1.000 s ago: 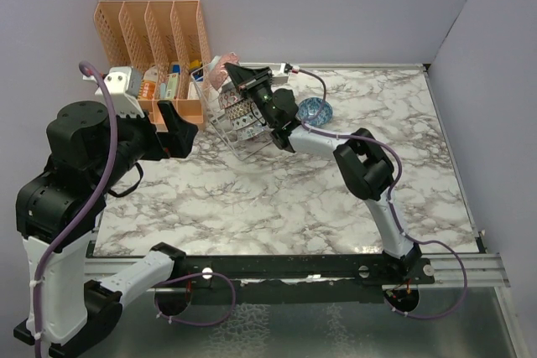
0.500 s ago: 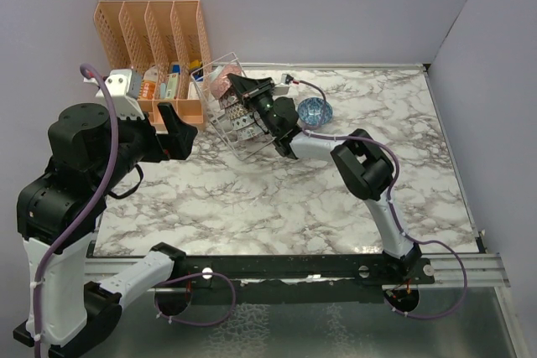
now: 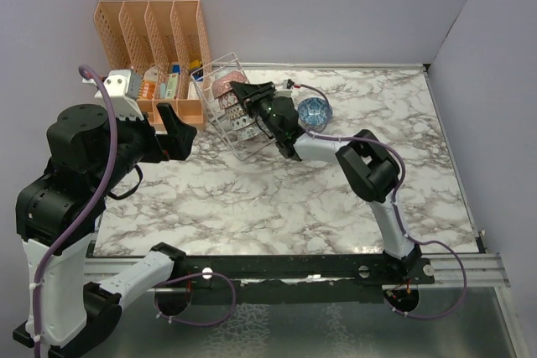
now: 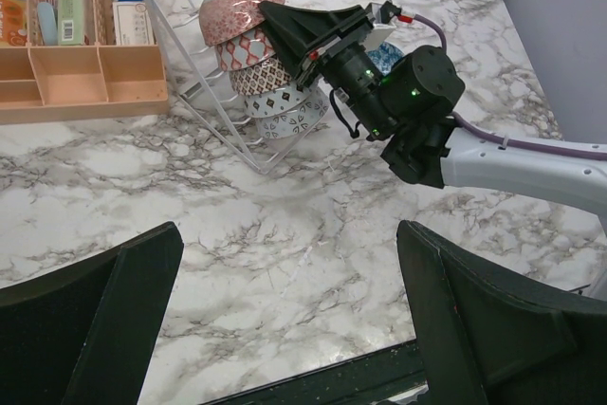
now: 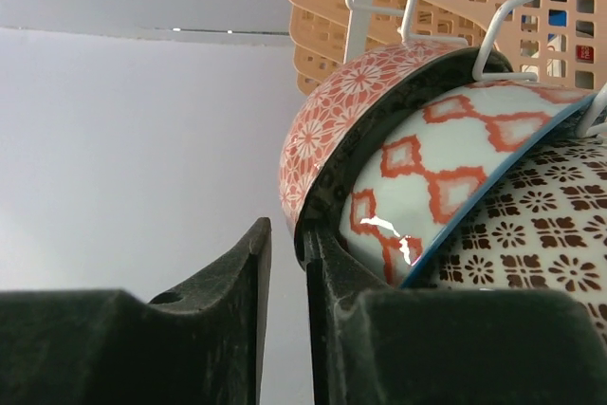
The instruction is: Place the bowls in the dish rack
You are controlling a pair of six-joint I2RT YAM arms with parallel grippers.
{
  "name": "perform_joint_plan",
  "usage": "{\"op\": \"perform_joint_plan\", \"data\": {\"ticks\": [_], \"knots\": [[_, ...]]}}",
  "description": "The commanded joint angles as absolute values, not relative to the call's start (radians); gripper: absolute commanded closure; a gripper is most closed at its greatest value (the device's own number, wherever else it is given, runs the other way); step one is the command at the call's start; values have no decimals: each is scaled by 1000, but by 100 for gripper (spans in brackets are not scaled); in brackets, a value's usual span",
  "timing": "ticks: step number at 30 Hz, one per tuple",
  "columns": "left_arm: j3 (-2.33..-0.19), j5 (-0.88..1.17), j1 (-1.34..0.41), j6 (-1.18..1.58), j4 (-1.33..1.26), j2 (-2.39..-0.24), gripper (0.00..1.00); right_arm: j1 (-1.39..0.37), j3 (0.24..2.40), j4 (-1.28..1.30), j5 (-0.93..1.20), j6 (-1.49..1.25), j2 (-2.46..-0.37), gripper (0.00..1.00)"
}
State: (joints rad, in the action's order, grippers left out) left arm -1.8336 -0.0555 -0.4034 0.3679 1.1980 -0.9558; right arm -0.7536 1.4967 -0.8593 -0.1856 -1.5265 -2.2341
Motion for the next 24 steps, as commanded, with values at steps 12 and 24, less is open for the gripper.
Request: {"op": "perform_joint_plan", "data": {"ticks": [12,24], "knots": [[-1844,-72,-408,373,1182,-954,1,-761,1403,-741,-143,-1584,-2070,66],[-1870,-71,-408,374,1174,-974,1,-761,1239,-577,-86,-1491,-1848,63]]}}
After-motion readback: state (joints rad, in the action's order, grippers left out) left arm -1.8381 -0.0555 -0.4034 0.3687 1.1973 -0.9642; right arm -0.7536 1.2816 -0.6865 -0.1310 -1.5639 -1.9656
